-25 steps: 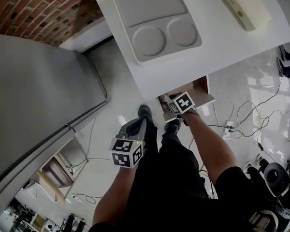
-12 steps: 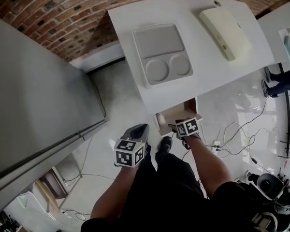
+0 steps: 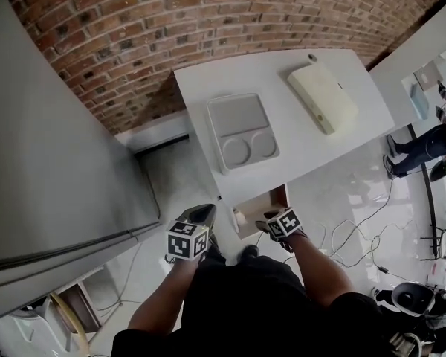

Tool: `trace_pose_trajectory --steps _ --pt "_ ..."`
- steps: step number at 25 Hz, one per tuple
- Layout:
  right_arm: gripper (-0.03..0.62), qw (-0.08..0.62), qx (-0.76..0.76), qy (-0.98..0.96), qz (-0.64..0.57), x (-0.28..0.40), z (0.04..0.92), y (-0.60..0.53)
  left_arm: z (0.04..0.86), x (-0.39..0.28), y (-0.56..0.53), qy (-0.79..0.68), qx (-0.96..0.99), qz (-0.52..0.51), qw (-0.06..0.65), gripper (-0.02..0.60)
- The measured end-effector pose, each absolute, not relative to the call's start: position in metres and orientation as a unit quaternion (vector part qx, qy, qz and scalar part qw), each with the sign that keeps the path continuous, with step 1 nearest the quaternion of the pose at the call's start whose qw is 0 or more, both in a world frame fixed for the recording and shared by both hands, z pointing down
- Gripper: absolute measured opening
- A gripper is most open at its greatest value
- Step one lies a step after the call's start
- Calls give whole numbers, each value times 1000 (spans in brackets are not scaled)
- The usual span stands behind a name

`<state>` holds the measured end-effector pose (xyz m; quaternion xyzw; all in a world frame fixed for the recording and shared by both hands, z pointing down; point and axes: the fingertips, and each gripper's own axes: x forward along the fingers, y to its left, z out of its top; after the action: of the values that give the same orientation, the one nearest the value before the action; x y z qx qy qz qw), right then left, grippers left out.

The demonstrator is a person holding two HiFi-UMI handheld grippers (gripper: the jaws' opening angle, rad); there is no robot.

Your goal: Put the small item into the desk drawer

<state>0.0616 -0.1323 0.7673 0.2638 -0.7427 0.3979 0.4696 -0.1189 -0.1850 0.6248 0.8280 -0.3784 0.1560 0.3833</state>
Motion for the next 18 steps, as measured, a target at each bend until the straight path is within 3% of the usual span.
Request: trace_pose_trajectory --steps 18 --pt "135 378 228 -834 331 135 700 -169 577 -34 -216 -454 804 132 361 12"
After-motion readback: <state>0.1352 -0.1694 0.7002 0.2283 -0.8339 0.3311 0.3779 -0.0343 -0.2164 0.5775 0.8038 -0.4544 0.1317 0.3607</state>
